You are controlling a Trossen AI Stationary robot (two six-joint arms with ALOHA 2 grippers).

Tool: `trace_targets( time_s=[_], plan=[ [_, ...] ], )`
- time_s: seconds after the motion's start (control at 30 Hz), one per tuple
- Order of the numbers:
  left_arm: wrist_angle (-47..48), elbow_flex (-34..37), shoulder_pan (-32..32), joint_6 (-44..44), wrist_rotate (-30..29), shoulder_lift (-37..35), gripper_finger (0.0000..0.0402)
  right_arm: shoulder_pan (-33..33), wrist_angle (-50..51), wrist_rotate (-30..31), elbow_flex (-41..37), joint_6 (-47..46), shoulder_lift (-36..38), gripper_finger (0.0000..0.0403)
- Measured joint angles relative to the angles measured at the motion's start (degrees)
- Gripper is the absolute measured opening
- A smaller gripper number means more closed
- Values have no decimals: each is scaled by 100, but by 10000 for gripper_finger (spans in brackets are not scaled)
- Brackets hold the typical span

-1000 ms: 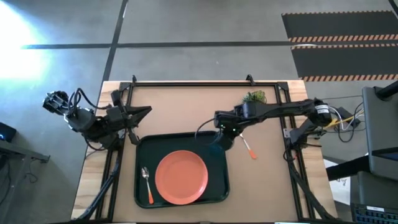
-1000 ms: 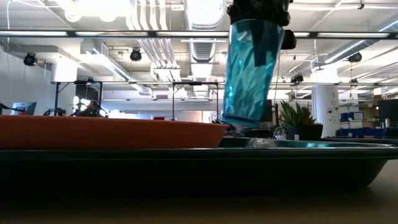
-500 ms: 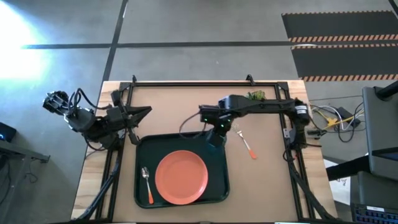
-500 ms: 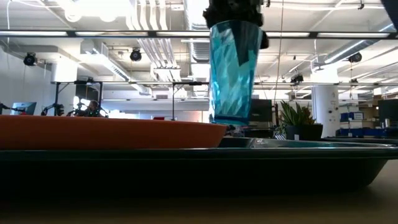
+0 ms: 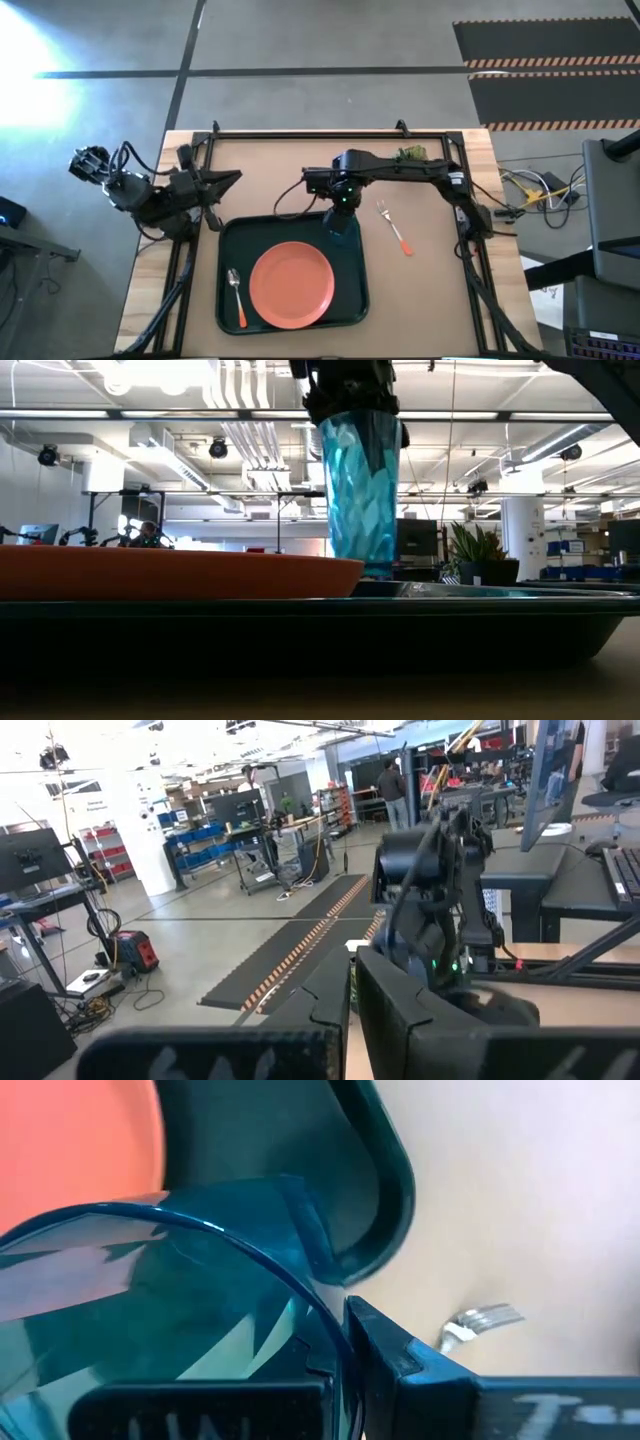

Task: Pick and place plate/cup/fork/spoon on tray
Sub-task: Put the blue transparent cup on the dark green tray

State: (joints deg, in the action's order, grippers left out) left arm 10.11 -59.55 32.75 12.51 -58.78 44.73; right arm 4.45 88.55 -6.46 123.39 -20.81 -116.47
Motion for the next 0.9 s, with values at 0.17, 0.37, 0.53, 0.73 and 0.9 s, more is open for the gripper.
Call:
trace_targets(
  time_s=[0.17,0.37,0.53,0.73,0.9],
  plan=[
    [0,2,1,0,0,-133,4,0,19,2,-68,62,-83,8],
    [0,7,0,6,0,-169,4,0,-64,45,-68,41,-79,8],
    [0,12,1,31,0,-164,4,0,-191,48,-85,41,-111,8],
    [3,78,1,28,0,-179,4,0,-203,50,-94,43,-166,8],
    [4,81,1,28,0,-166,4,0,-216,55,-116,41,-173,8]
  ],
)
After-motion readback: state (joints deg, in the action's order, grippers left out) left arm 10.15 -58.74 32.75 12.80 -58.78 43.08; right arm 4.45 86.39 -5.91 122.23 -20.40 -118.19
